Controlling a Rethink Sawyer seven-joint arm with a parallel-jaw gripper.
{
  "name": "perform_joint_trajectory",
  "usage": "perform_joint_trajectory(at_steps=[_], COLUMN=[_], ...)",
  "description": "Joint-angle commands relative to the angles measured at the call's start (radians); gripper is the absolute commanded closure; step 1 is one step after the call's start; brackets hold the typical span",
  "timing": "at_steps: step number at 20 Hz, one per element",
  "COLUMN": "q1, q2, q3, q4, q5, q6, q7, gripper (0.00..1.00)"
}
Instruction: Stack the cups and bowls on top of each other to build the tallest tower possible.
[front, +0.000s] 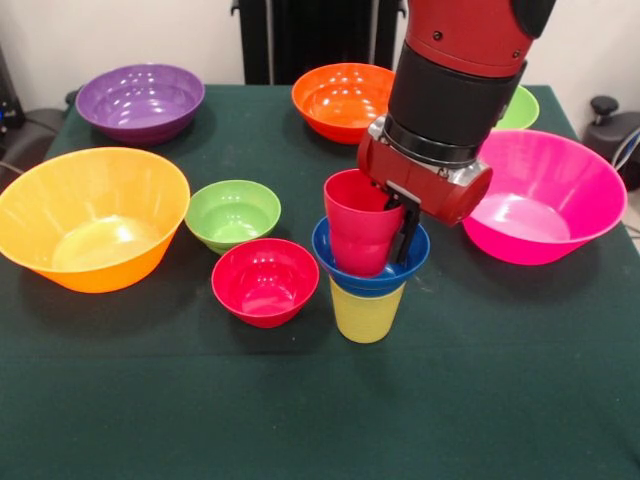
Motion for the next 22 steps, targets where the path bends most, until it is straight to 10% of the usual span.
perform_joint_trajectory(at_steps=[1, 22], q1=[0.016, 0.03], q2=[0.014, 0.013], q3=[0.058, 0.041], q4=[0.094, 0.112], q5=[0.021, 0.049], q6=[-0.069, -0.092], q7=[0.141, 0.155], gripper=[1.0, 1.0])
